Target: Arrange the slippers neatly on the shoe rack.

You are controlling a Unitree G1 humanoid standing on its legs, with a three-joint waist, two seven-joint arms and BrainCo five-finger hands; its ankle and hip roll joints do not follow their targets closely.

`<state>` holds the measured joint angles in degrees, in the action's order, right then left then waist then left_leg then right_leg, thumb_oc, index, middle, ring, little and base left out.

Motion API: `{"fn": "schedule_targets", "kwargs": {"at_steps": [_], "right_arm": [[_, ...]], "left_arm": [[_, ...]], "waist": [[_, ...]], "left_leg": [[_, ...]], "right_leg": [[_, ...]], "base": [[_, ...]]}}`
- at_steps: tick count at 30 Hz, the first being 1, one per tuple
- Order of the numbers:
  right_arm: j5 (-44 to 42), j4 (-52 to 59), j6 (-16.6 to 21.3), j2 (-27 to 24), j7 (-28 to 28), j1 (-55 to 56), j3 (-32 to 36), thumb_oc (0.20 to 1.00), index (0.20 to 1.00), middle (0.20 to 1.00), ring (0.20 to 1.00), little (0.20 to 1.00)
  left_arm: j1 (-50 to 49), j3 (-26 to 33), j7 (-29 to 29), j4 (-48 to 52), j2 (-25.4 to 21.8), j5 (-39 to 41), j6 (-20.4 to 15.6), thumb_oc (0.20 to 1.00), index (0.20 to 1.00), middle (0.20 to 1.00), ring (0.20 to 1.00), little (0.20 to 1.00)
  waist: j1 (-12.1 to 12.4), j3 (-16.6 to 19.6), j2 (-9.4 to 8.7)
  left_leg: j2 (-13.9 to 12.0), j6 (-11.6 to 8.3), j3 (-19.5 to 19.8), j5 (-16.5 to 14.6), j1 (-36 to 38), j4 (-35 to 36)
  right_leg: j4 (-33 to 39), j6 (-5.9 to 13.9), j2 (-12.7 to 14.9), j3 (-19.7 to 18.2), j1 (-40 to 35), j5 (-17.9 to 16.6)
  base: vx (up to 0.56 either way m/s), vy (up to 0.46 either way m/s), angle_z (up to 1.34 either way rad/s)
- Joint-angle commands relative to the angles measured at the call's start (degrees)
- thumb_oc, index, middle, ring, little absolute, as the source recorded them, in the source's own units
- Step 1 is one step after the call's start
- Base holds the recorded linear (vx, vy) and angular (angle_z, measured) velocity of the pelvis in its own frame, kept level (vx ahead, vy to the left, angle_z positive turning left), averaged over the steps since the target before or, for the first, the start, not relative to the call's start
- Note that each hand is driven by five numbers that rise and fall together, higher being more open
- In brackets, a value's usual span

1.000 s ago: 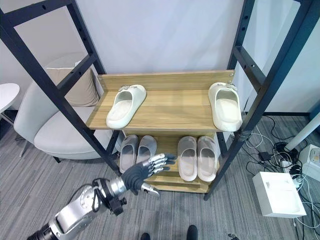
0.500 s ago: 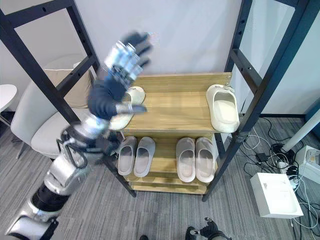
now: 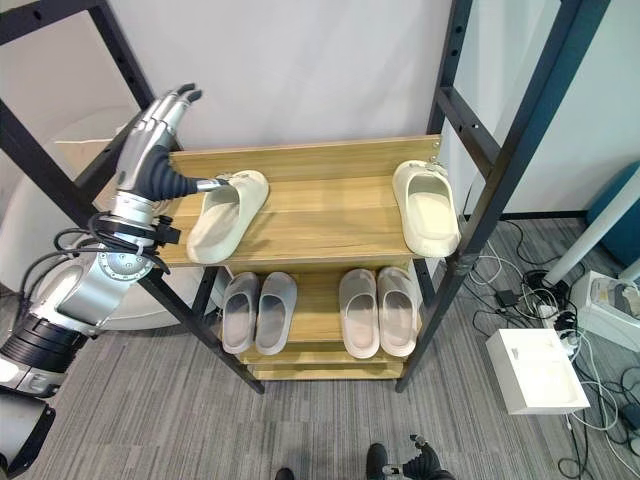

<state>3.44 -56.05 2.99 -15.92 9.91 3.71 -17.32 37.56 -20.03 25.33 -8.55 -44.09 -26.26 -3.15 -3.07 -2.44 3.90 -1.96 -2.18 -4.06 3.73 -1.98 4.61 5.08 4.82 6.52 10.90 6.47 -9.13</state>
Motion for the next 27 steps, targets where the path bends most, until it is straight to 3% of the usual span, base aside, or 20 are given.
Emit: {"fn": "schedule_targets", "kwargs": {"at_steps": [1, 8, 19, 27], "right_arm": [[1.24, 3.2, 1.96, -1.36, 0.54, -2.74, -0.95, 1.0, 1.0, 1.0, 1.0, 1.0], [2.15, 5.57, 2.32, -1.64, 0.77, -1.74, -1.39, 1.0, 1.0, 1.0, 1.0, 1.0], [2.81, 6.47, 2.33, -1.35, 1.65, -1.39, -1.93, 1.0, 1.0, 1.0, 1.0, 1.0], [1.11, 7.39, 3.06, -2.35, 2.41, -2.57, -1.87, 1.0, 1.0, 1.0, 1.0, 1.0]], "left_arm": [[10.34, 0.72, 3.78, -6.6, -4.15, -5.73, 2.84, 1.0, 1.0, 1.0, 1.0, 1.0], [11.33, -3.22, 2.87, -13.84, -6.15, -13.63, 7.15, 1.0, 1.0, 1.0, 1.0, 1.0], [12.31, -5.15, 3.65, -21.07, -2.85, -13.68, 8.9, 1.0, 1.0, 1.0, 1.0, 1.0], [20.23, -10.58, 4.25, -31.14, -5.93, -12.88, 10.95, 1.0, 1.0, 1.0, 1.0, 1.0]], "waist": [[-1.31, -2.59, -0.78], [-2.18, -3.29, -0.93], [-2.88, -4.18, -1.44], [-3.83, -5.23, -1.82]], "left_leg": [[-0.19, -1.75, 1.35, -3.1, 1.1, 0.39], [-0.33, -1.73, 0.89, -3.11, 0.24, 0.39], [-0.64, -1.77, 0.44, -2.86, -0.8, 0.39], [-0.89, -1.86, -0.51, -2.26, -2.79, 0.39]], "right_leg": [[-0.08, 3.32, -0.3, 1.41, -5.47, 6.97], [-0.08, 3.27, -0.64, 0.59, -3.92, 6.82], [-0.08, 3.18, -0.95, 0.06, -2.49, 6.61], [-0.08, 3.34, -1.16, -0.73, 0.23, 5.58]], "base": [[0.0, 0.0, 0.0], [0.01, 0.002, -0.07], [0.0, 0.0, -0.03], [-0.01, 0.004, -0.05]]}}
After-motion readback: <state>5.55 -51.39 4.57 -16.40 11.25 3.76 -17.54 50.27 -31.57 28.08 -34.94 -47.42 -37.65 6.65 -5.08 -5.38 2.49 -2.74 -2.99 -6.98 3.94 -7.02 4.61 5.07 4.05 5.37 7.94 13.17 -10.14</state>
